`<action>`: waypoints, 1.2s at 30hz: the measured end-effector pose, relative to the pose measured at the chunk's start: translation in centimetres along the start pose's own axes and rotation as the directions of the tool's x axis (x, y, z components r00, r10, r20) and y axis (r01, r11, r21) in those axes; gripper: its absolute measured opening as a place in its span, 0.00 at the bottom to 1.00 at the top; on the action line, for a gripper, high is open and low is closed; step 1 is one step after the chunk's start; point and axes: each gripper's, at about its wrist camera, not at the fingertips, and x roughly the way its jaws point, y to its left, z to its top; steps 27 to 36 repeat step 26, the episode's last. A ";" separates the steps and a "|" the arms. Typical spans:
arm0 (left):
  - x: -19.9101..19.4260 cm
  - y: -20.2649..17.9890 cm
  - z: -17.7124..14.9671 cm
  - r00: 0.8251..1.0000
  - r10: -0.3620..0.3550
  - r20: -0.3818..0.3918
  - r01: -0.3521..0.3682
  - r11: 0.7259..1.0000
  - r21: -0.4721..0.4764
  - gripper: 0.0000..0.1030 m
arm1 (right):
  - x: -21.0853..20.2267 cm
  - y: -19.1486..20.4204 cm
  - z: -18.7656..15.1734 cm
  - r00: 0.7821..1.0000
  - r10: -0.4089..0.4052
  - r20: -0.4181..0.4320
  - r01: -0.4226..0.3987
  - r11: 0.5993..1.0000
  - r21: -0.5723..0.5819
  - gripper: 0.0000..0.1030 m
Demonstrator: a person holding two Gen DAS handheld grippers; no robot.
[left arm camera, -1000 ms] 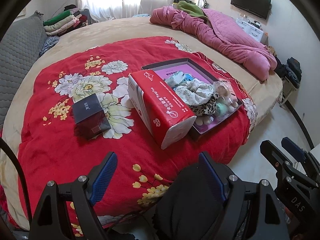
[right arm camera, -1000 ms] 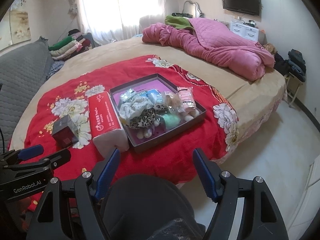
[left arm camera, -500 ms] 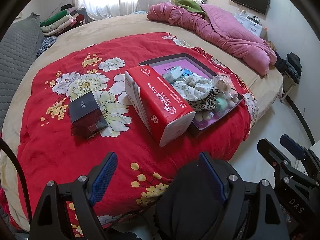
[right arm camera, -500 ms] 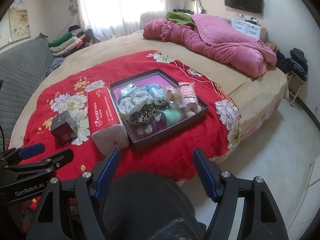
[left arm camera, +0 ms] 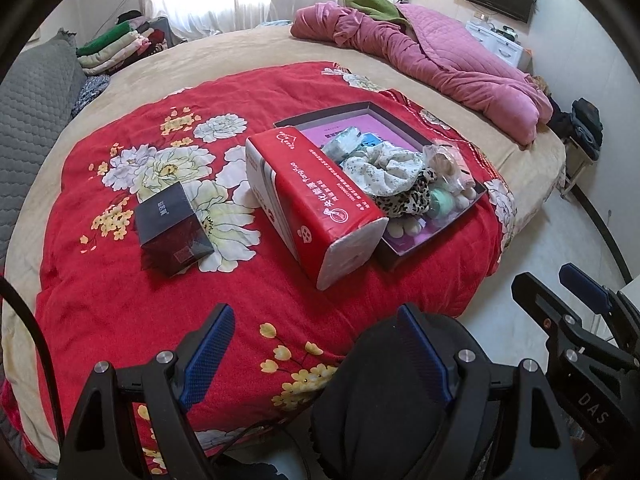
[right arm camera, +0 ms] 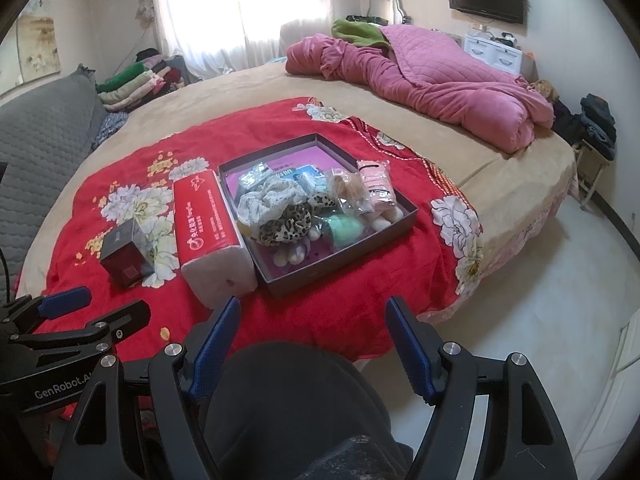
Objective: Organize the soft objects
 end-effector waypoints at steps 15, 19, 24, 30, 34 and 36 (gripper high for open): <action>0.2 0.0 0.0 1.000 0.002 -0.005 -0.002 1.000 0.005 0.80 | 0.0 0.1 -0.1 1.000 -0.005 0.001 0.005 1.000 -0.004 0.73; 0.3 0.0 0.0 1.000 0.008 -0.010 -0.008 1.000 0.006 0.80 | 0.0 0.1 -0.1 1.000 -0.004 0.003 0.004 1.000 -0.006 0.74; 0.5 -0.2 -0.1 1.000 0.015 -0.015 -0.015 1.000 0.015 0.80 | 0.0 0.1 0.0 1.000 -0.004 0.003 0.004 1.000 -0.005 0.74; 0.5 -0.2 -0.1 1.000 0.018 -0.015 -0.018 1.000 0.015 0.80 | 0.0 0.1 0.0 1.000 -0.005 0.002 0.005 1.000 -0.005 0.73; 0.5 -0.2 -0.1 1.000 0.018 -0.015 -0.018 1.000 0.015 0.80 | 0.0 0.1 0.0 1.000 -0.005 0.002 0.005 1.000 -0.005 0.73; 0.5 -0.2 -0.1 1.000 0.018 -0.015 -0.018 1.000 0.015 0.80 | 0.0 0.1 0.0 1.000 -0.005 0.002 0.005 1.000 -0.005 0.73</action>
